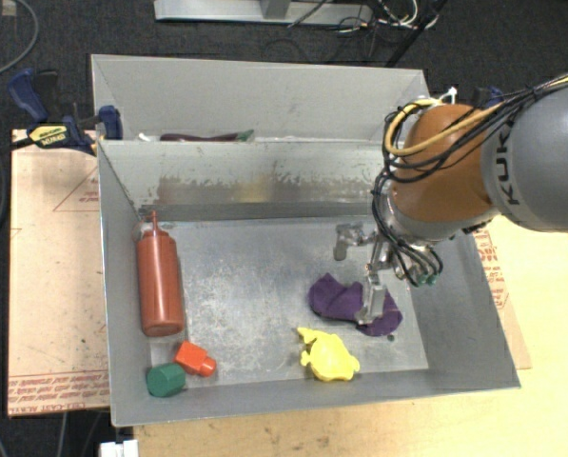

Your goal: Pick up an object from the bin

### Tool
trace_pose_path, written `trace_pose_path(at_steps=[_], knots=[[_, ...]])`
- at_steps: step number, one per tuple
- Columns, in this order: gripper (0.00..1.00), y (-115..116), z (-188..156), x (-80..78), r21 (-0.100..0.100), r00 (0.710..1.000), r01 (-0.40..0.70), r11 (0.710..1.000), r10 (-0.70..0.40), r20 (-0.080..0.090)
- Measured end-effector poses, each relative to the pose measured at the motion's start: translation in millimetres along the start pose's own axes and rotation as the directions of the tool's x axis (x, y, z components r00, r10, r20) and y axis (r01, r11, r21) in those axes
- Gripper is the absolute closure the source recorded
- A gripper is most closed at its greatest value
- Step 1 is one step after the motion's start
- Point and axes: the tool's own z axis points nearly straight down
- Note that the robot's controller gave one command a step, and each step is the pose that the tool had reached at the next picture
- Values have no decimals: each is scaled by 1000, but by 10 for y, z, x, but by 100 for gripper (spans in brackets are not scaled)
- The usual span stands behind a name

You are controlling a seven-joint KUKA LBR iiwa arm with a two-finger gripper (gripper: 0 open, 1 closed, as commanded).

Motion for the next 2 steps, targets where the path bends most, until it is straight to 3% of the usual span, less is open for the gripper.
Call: trace_pose_path(at_steps=[1,2], knots=[[100,-110,600,-74,-1,999,51,999,-51,0],[100,-110,600,-74,-1,999,51,999,-51,0]])
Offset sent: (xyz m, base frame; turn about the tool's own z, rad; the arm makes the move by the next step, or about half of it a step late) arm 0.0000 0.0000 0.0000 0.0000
